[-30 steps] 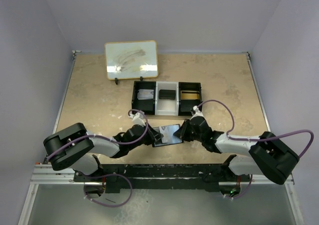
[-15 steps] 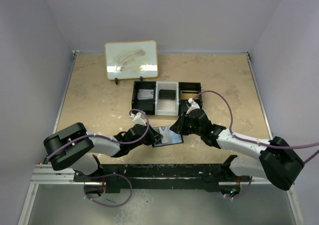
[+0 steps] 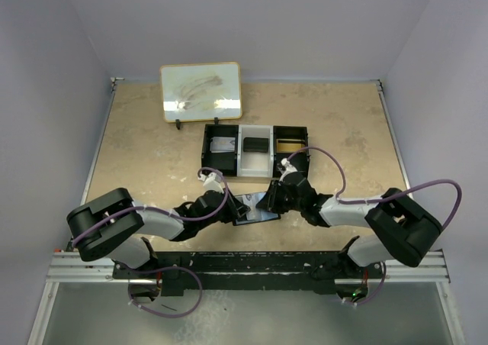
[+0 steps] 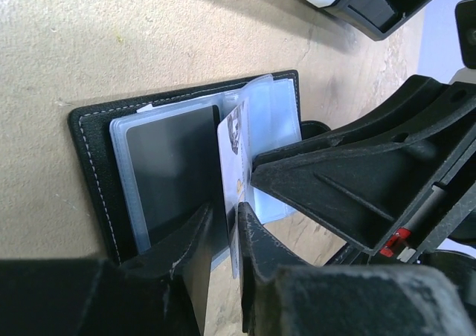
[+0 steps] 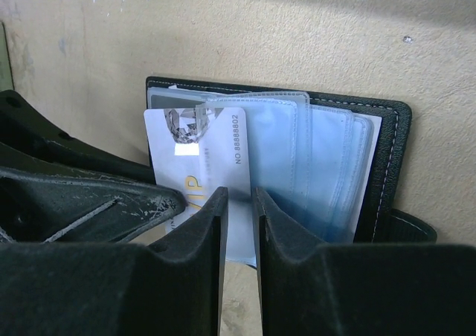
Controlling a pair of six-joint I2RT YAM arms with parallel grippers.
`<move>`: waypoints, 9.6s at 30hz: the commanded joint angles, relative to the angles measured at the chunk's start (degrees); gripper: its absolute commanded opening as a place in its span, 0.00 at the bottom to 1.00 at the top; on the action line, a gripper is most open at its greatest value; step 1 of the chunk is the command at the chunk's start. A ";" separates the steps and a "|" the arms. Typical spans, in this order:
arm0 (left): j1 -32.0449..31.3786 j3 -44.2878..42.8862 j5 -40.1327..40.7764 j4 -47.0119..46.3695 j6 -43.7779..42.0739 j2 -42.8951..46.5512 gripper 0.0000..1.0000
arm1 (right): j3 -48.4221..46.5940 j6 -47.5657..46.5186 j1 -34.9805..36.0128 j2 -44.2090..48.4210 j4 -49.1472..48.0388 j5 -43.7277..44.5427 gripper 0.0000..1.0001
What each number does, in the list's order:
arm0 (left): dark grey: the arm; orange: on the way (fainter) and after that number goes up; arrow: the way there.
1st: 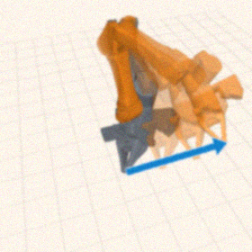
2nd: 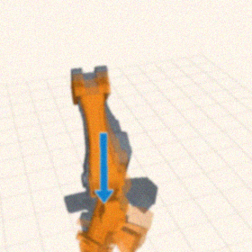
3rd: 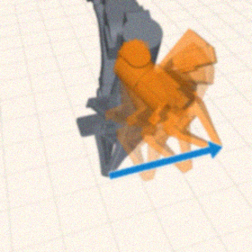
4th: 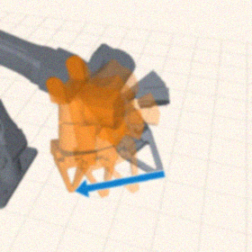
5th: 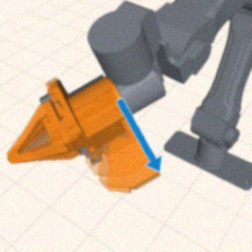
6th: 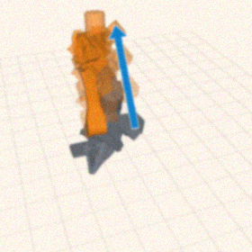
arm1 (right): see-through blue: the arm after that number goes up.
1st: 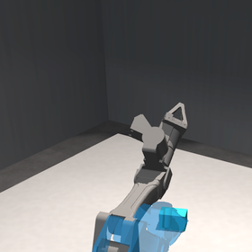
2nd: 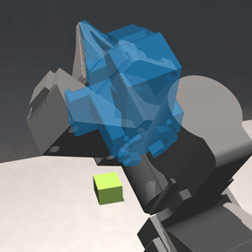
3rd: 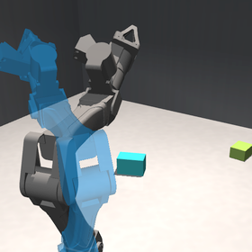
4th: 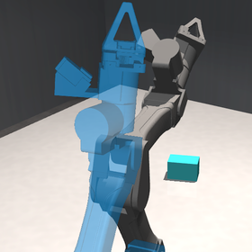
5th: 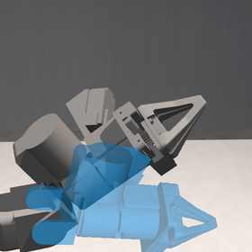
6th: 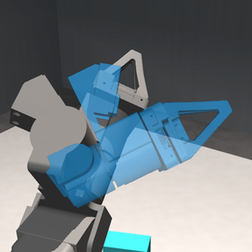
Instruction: Take the credit cards out of the card holder
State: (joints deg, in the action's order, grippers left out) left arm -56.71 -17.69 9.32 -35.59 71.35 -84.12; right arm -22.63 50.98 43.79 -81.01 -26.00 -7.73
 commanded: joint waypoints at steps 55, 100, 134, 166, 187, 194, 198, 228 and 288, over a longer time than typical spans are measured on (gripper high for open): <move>-0.19 -0.07 0.74 16.03 -2.81 13.76 0.00 | -4.70 -5.41 1.05 6.29 1.66 -8.86 0.34; -0.27 4.53 2.78 13.16 0.21 17.26 0.00 | -4.79 1.70 4.90 3.23 4.59 1.05 0.31; -0.30 0.61 1.26 19.61 -5.30 10.62 0.08 | 1.57 11.64 4.90 -5.91 -7.92 -3.22 0.33; -0.95 -2.44 3.72 21.65 -6.27 14.35 0.13 | 1.81 12.30 2.88 5.55 -3.62 1.63 0.06; -0.90 -4.02 1.96 20.10 -6.92 6.66 0.03 | 1.83 10.50 2.00 -3.85 -14.48 -7.45 0.15; -0.93 -4.24 2.27 21.04 -6.83 6.87 0.02 | 2.81 10.32 2.00 -4.12 -13.95 -7.01 0.11; -0.93 -4.21 2.67 21.60 -6.66 7.57 0.01 | 3.81 9.42 2.00 -1.71 -13.91 -6.30 0.00; 10.30 -33.74 21.19 72.85 -27.78 21.23 0.69 | 2.74 -18.21 4.14 26.75 -9.03 0.81 0.00; 28.67 -29.59 37.79 74.44 -37.86 45.24 0.74 | -65.81 -88.02 7.93 -37.24 17.25 26.76 0.00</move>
State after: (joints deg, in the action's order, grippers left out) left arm -28.25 -47.11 45.58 39.62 33.63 -39.35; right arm -85.86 -29.04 52.34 -117.01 -7.40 16.14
